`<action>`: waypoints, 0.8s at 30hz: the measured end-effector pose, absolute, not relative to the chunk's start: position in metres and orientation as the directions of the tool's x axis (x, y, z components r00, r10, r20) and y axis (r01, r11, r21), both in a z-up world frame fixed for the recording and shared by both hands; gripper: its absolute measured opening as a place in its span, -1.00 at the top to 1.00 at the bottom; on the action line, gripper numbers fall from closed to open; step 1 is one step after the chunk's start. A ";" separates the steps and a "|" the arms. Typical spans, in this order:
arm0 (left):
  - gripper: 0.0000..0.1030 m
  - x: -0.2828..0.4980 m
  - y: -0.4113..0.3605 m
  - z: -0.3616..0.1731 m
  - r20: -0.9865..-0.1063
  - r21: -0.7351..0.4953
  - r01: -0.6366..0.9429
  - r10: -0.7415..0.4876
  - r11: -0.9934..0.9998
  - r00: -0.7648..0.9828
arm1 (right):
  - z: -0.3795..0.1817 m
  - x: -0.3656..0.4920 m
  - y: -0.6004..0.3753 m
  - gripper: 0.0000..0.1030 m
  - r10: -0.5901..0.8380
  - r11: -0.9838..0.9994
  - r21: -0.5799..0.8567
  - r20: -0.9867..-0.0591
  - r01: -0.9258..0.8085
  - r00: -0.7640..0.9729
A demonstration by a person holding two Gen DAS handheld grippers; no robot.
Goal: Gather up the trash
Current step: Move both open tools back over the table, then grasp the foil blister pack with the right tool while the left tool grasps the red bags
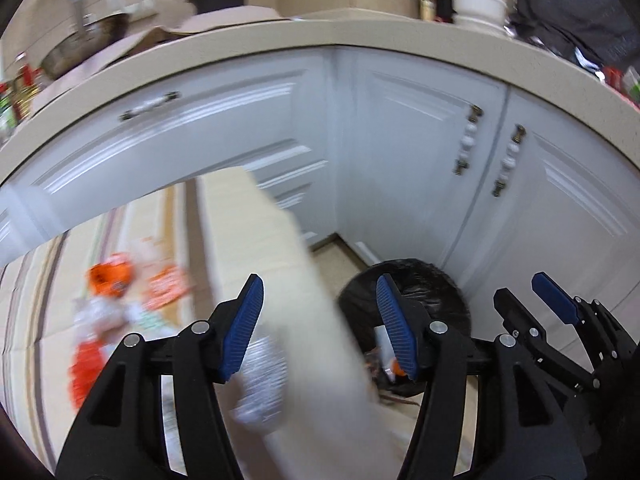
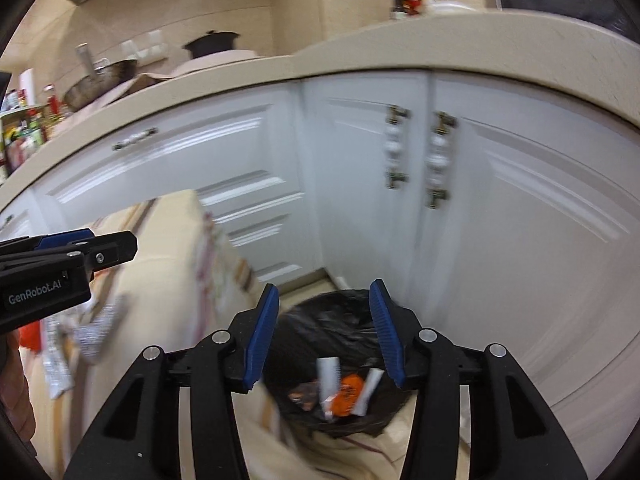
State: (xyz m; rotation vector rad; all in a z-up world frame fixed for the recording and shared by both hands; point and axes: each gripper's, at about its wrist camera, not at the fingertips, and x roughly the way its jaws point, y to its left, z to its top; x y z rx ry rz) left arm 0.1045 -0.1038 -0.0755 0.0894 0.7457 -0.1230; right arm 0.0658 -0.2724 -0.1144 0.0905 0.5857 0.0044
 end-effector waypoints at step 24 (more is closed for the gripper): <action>-0.23 0.021 0.124 -0.092 -0.714 0.057 -0.280 0.235 0.958 0.660 | -0.115 0.065 -0.111 0.02 0.213 0.964 0.016 -0.646 -0.267 0.733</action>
